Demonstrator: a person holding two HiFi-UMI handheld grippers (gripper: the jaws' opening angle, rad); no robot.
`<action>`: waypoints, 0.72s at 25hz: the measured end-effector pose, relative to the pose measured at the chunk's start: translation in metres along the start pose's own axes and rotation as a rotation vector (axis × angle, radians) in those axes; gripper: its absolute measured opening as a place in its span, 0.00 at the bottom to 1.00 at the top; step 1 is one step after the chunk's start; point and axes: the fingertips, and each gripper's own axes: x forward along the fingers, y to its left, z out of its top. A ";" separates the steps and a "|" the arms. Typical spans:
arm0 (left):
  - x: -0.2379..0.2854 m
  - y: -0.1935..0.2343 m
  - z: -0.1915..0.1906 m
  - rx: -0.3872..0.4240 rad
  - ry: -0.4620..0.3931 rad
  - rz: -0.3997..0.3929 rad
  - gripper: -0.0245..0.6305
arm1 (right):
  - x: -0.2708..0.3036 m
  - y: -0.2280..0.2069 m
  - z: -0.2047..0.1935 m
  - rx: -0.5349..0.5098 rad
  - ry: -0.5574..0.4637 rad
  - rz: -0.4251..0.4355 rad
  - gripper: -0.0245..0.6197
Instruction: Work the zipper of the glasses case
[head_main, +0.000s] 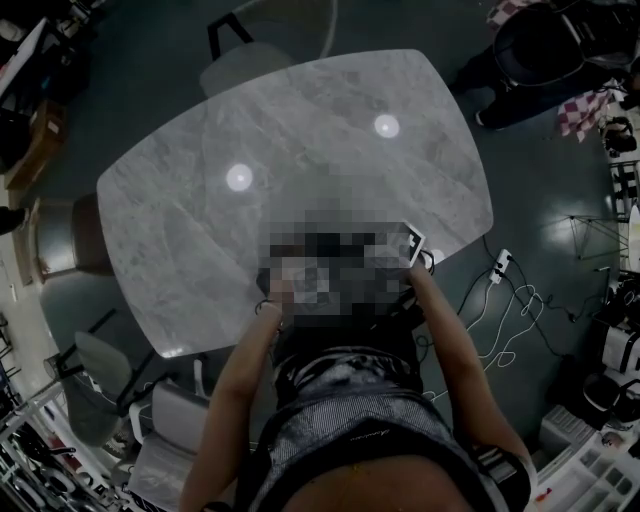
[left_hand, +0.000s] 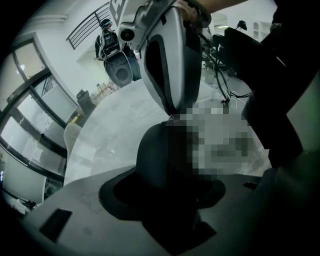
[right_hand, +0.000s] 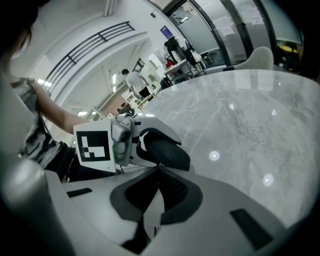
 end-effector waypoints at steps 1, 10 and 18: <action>0.001 0.000 0.000 0.001 -0.001 -0.001 0.40 | 0.002 0.003 0.002 -0.003 -0.001 0.008 0.13; 0.004 -0.001 -0.004 -0.034 -0.018 -0.024 0.40 | 0.018 0.008 0.015 -0.025 0.009 -0.024 0.13; -0.016 0.011 -0.017 -0.083 -0.145 0.061 0.52 | 0.017 -0.002 0.016 -0.041 0.041 -0.093 0.13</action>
